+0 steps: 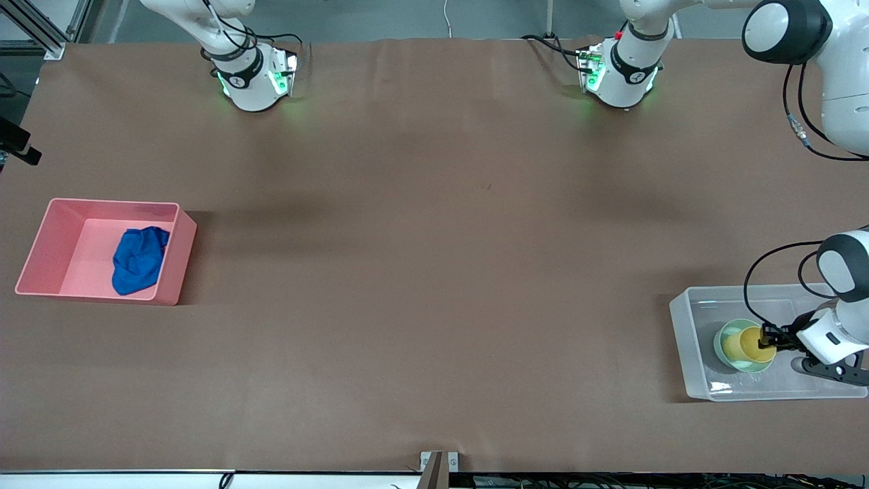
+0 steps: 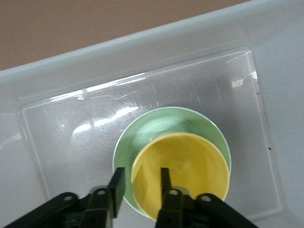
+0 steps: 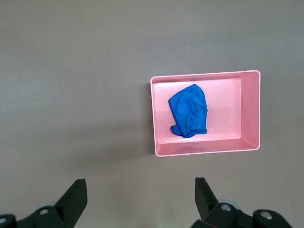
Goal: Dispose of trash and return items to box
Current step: 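Carry the yellow cup with the left gripper into the green bowl, then open the left gripper and lift it away from the cup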
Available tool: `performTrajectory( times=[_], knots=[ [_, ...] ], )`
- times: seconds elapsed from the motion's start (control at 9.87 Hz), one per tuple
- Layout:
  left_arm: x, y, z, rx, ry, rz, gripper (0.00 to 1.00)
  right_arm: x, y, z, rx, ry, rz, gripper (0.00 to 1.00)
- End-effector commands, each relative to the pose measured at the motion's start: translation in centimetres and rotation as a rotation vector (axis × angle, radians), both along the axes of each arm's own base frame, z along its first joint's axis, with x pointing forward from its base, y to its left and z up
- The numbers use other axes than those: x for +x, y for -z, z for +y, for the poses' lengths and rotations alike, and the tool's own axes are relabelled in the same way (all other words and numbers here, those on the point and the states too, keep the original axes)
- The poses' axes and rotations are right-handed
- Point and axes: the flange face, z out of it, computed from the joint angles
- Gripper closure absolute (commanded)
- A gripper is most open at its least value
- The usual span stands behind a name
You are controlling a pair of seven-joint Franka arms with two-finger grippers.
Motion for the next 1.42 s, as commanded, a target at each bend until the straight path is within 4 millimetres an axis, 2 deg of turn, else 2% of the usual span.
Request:
performTrajectory(
  times=[0.0, 0.1, 0.2, 0.51, 0.81, 1.01, 1.11, 1.32],
  knots=[
    [0.2, 0.0, 0.1, 0.009, -0.006, -0.007, 0.01, -0.1, -0.2, 0.2, -0.016, 0.007, -0.001, 0.0],
    [0.4, -1.7, -0.3, 0.009, -0.005, -0.028, 0.0, -0.1, -0.2, 0.7, -0.016, -0.003, 0.002, 0.0],
    [0.6, -3.7, -1.7, 0.01, -0.019, -0.042, 0.0, 0.0, -0.2, 0.8, -0.015, -0.006, 0.004, 0.0],
    [-0.7, -10.3, -7.7, -0.026, 0.004, -0.025, 0.0, -0.1, -0.2, 0.6, -0.015, -0.001, 0.004, 0.0],
    [-3.8, -17.6, -14.1, -0.031, -0.012, 0.043, 0.0, -0.1, -0.2, 0.6, -0.015, -0.001, 0.004, 0.0],
    [-5.7, -22.2, -17.6, -0.031, -0.033, 0.053, 0.0, -0.1, -0.2, 0.6, -0.015, -0.001, 0.004, 0.0],
    [-6.6, -25.0, -18.9, -0.043, -0.046, 0.034, 0.0, -0.1, -0.2, 0.5, -0.015, 0.0, 0.005, 0.0],
    [-9.5, -29.7, -20.2, -0.025, -0.047, 0.062, 0.0, -0.1, -0.2, 0.5, -0.015, 0.0, 0.005, 0.0]
  ],
)
